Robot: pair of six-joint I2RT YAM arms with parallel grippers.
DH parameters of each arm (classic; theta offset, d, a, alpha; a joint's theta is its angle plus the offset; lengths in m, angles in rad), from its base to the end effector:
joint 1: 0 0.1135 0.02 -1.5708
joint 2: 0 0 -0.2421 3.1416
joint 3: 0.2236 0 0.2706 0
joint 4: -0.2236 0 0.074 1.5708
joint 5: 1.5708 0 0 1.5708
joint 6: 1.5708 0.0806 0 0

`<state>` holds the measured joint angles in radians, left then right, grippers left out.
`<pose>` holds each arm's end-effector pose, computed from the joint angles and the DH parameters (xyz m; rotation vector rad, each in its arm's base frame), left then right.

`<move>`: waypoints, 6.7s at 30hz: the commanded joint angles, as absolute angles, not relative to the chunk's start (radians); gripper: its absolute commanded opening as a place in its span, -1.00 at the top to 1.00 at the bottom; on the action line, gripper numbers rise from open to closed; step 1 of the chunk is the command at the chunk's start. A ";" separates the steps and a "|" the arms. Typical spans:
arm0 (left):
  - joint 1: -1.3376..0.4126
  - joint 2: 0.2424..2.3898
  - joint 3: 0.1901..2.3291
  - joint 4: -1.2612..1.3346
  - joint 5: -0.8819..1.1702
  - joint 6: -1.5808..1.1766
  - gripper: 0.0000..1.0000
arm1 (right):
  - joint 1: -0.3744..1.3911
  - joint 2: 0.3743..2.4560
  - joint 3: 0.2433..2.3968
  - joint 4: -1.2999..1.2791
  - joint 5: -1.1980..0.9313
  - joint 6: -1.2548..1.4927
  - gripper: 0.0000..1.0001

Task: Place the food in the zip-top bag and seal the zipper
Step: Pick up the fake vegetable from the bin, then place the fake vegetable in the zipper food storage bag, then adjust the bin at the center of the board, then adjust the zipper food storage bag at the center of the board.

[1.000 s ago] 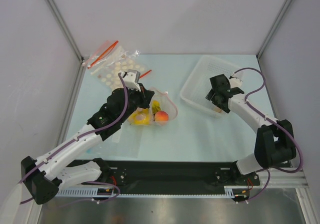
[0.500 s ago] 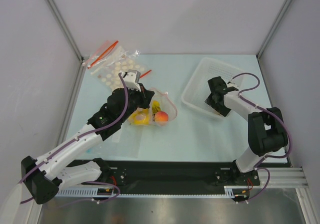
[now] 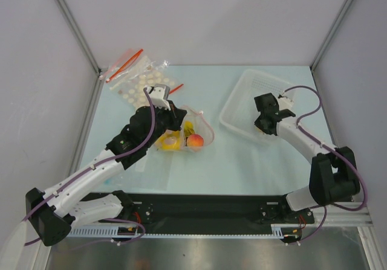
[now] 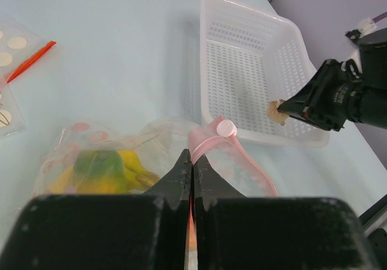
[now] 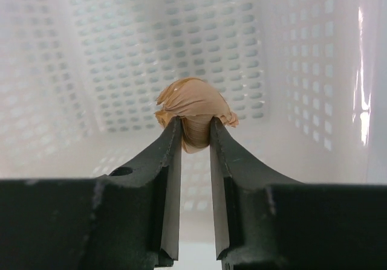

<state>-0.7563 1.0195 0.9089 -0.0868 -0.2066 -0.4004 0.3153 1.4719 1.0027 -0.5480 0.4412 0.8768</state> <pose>0.2383 -0.2021 0.3203 0.1685 1.8029 -0.6519 0.3299 0.0714 0.1637 0.8269 2.3056 -0.0638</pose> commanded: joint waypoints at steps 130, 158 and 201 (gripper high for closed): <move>-0.752 1.005 0.923 -0.081 -0.181 -0.428 0.98 | 0.690 1.271 1.009 -0.068 0.218 0.100 -0.36; -0.752 0.951 0.916 -0.109 -0.345 -0.396 0.96 | 0.793 1.267 1.032 -0.189 -0.049 0.341 -0.03; -0.836 0.997 1.011 -0.169 -0.127 -0.397 0.97 | 0.847 1.160 1.164 -0.337 0.109 0.400 1.00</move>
<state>-0.8097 0.9745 0.9321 -0.1787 -0.2932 -0.3916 0.8795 1.2381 1.0657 -0.2932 0.0540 0.4000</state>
